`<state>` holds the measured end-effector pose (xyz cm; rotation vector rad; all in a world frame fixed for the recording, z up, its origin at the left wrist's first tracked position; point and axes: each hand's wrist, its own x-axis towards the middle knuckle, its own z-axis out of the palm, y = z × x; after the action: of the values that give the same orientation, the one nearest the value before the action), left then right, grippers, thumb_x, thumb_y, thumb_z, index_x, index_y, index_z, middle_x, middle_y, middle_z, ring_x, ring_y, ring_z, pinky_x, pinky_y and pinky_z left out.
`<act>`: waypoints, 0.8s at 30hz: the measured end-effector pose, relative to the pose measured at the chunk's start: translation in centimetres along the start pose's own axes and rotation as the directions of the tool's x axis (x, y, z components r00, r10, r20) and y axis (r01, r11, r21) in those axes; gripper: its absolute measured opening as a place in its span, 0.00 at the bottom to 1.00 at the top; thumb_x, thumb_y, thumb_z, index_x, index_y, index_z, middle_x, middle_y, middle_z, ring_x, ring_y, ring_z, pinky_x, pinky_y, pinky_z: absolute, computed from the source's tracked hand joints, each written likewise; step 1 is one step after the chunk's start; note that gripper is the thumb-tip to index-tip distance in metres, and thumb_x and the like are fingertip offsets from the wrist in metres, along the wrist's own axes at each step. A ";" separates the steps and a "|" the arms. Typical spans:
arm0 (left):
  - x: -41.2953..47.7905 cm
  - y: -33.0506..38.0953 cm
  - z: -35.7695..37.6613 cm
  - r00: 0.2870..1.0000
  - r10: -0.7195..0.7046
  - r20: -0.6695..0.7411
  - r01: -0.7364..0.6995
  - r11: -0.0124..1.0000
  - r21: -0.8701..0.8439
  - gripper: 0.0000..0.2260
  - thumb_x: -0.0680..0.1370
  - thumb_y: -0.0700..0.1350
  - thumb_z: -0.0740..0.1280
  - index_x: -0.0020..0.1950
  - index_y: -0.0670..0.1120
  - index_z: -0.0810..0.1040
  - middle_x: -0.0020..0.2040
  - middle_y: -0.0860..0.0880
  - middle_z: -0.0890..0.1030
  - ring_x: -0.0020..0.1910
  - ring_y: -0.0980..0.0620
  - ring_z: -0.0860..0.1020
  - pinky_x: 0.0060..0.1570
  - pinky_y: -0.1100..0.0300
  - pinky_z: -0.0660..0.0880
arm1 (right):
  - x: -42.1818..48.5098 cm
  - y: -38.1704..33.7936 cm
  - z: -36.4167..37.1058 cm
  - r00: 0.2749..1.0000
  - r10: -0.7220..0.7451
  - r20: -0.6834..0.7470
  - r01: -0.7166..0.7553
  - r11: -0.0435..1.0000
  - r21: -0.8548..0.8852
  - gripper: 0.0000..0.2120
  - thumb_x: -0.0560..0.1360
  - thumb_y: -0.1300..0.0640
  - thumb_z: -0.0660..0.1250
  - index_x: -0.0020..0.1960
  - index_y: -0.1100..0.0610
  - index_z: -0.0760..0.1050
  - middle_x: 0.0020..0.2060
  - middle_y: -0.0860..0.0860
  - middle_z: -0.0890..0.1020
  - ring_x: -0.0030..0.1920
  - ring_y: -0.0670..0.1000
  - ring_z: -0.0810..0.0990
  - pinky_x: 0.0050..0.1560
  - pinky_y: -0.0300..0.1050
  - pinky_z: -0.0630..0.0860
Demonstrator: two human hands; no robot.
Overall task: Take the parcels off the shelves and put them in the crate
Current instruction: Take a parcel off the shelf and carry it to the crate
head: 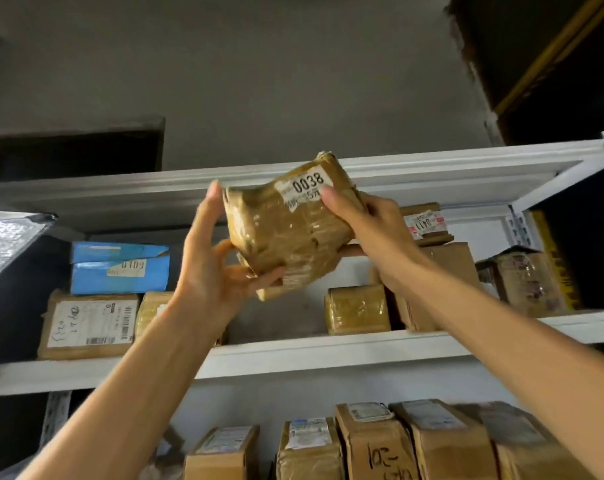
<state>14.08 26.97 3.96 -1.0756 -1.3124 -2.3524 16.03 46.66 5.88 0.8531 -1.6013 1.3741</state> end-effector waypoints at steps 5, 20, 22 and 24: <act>0.4 0.6 1.1 0.996 0.093 0.007 -0.091 0.945 0.313 0.25 0.59 0.60 0.78 0.51 0.49 0.82 0.43 0.50 0.86 0.49 0.45 0.84 0.40 0.56 0.81 | 0.5 0.6 0.0 1.000 0.009 -0.013 -0.008 0.993 0.116 0.14 0.72 0.44 0.72 0.50 0.54 0.82 0.43 0.47 0.86 0.45 0.46 0.85 0.38 0.46 0.82; 5.8 4.4 -11.8 0.984 0.120 0.128 -0.176 0.694 0.698 0.19 0.67 0.48 0.75 0.56 0.44 0.81 0.51 0.45 0.85 0.51 0.45 0.83 0.46 0.56 0.81 | 3.7 10.3 10.4 0.996 0.072 0.050 -0.078 0.990 0.114 0.25 0.64 0.64 0.79 0.56 0.52 0.72 0.46 0.47 0.85 0.50 0.47 0.83 0.51 0.44 0.80; 5.6 4.2 -13.1 0.983 0.173 0.057 -0.158 0.651 0.743 0.18 0.66 0.46 0.76 0.55 0.44 0.82 0.49 0.44 0.85 0.49 0.45 0.84 0.46 0.52 0.82 | 4.5 11.1 11.9 0.994 0.081 0.078 -0.088 0.993 0.085 0.27 0.65 0.64 0.78 0.60 0.54 0.71 0.52 0.50 0.83 0.56 0.50 0.80 0.57 0.50 0.78; 5.5 3.7 -14.0 0.951 0.306 -0.042 -0.154 0.588 0.794 0.15 0.66 0.43 0.78 0.52 0.45 0.84 0.46 0.46 0.86 0.44 0.47 0.85 0.41 0.52 0.82 | 5.3 12.0 13.3 0.992 0.084 0.094 -0.090 0.994 0.064 0.25 0.66 0.64 0.78 0.58 0.53 0.71 0.55 0.52 0.82 0.58 0.53 0.79 0.59 0.55 0.77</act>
<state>5.33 14.28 5.60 -0.6595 -1.7374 -1.3475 0.96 35.66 5.10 0.9070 -1.6869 1.4769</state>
